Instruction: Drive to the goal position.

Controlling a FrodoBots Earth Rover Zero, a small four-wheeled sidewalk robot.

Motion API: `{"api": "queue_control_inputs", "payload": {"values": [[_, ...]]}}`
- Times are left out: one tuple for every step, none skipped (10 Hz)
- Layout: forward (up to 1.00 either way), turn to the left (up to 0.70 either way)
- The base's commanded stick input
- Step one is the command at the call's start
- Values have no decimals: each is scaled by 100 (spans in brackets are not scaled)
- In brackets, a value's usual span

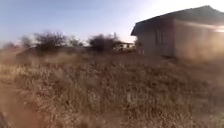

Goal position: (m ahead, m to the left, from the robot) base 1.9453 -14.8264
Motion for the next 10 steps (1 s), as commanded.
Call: {"api": "queue_control_inputs", "payload": {"values": [[70, -35], [70, -35], [41, -20], [0, 0], [0, 23], [-21, 59], [-70, 35], [-70, 35], [-70, 35], [-70, 35]]}}
